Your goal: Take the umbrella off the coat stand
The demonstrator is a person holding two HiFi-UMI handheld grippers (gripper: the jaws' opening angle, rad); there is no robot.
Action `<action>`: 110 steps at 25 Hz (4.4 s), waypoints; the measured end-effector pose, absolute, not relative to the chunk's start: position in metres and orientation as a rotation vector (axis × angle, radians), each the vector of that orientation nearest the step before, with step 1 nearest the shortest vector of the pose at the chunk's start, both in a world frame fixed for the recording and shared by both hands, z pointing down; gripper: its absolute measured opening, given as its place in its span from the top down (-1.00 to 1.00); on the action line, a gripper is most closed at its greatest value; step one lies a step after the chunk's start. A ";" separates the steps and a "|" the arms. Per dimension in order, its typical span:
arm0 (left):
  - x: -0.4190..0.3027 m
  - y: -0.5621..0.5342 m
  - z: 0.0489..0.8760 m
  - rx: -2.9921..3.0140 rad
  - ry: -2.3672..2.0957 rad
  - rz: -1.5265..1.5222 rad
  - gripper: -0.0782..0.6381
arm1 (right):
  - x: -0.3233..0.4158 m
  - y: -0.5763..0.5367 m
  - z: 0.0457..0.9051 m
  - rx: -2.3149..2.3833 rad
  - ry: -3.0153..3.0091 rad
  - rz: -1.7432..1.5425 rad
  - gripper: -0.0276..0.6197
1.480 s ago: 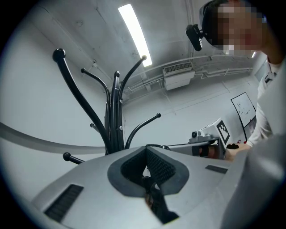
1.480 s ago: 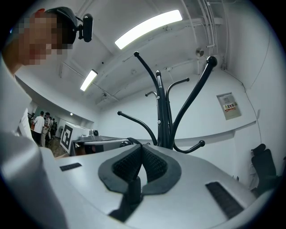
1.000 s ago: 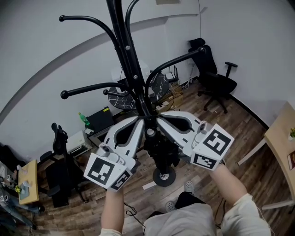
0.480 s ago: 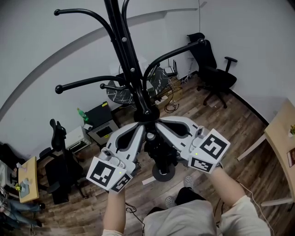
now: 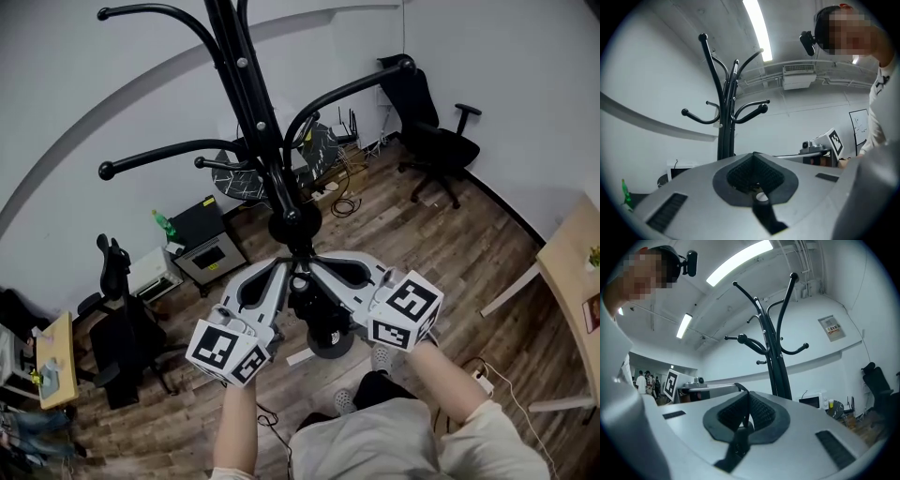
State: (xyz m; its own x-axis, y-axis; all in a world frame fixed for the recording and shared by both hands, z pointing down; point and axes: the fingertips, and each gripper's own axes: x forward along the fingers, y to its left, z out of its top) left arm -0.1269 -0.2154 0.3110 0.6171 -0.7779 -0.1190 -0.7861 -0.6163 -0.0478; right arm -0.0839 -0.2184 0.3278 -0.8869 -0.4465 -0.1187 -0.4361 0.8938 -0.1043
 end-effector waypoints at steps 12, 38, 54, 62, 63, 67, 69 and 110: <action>-0.120 -0.221 0.363 -2.793 1.389 0.133 0.73 | -0.078 -0.221 0.376 -0.754 2.872 -0.294 0.86; -0.085 -0.210 0.478 -2.823 1.529 -0.053 0.73 | -0.044 -0.211 0.484 -0.923 2.878 -0.506 0.86; -0.091 -0.204 0.510 -2.851 1.606 -0.046 0.73 | -0.054 -0.207 0.519 -0.966 2.978 -0.519 0.85; -0.097 -0.196 0.519 -2.863 1.651 0.007 0.73 | -0.060 -0.203 0.522 -0.940 2.984 -0.531 0.85; -0.097 -0.194 0.520 -2.863 1.655 0.010 0.72 | -0.060 -0.203 0.523 -0.938 2.980 -0.542 0.85; -0.098 -0.192 0.522 -2.864 1.662 0.003 0.73 | -0.062 -0.202 0.524 -0.937 2.984 -0.546 0.85; -0.101 -0.192 0.521 -2.860 1.670 0.006 0.73 | -0.064 -0.201 0.523 -0.930 2.994 -0.531 0.86; -0.107 -0.198 0.517 -2.854 1.715 0.089 0.73 | -0.077 -0.204 0.525 -0.898 3.055 -0.455 0.86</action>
